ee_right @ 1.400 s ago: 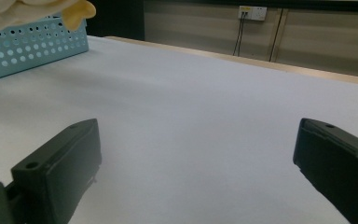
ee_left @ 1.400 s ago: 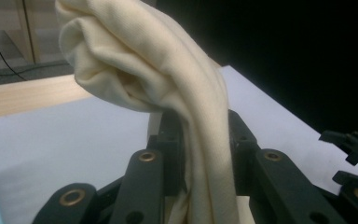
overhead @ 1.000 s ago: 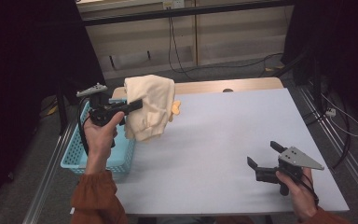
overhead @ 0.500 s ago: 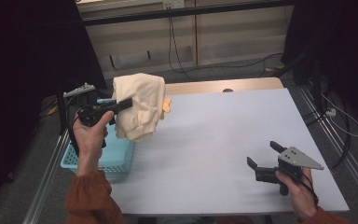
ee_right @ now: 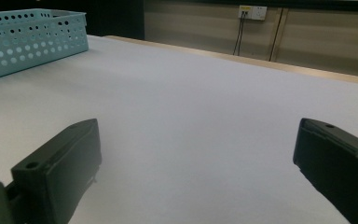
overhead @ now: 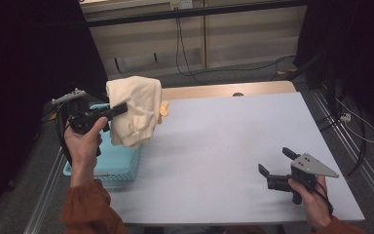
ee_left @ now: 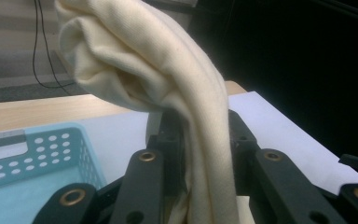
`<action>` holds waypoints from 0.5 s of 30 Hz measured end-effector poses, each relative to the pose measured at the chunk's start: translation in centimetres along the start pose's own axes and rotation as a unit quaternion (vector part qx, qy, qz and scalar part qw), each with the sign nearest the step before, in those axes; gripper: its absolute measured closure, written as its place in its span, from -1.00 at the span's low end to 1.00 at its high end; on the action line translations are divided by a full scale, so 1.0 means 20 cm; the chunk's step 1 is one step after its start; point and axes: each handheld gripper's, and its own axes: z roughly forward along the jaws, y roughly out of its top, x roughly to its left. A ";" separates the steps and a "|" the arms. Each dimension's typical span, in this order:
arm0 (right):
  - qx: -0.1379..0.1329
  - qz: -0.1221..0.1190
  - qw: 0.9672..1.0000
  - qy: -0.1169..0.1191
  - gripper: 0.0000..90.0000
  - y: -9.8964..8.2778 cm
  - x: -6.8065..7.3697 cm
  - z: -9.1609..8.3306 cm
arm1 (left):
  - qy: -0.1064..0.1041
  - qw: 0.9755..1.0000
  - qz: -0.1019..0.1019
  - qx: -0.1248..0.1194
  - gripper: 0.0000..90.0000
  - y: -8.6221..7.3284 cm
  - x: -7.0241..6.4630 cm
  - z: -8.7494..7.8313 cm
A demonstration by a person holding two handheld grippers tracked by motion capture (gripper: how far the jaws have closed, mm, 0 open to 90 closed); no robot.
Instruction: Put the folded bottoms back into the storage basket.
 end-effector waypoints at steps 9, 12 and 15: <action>0.000 0.000 1.000 0.000 -0.98 0.00 0.00 0.00 | 0.010 1.000 -0.008 -0.012 0.62 0.00 0.04 -0.08; 0.000 0.000 1.000 0.001 -0.98 0.00 0.00 0.00 | 0.016 1.000 -0.014 -0.020 0.62 0.00 0.06 -0.10; 0.000 0.000 1.000 0.000 -0.98 0.00 0.00 0.00 | 0.021 0.999 -0.016 -0.021 0.62 0.00 0.08 -0.13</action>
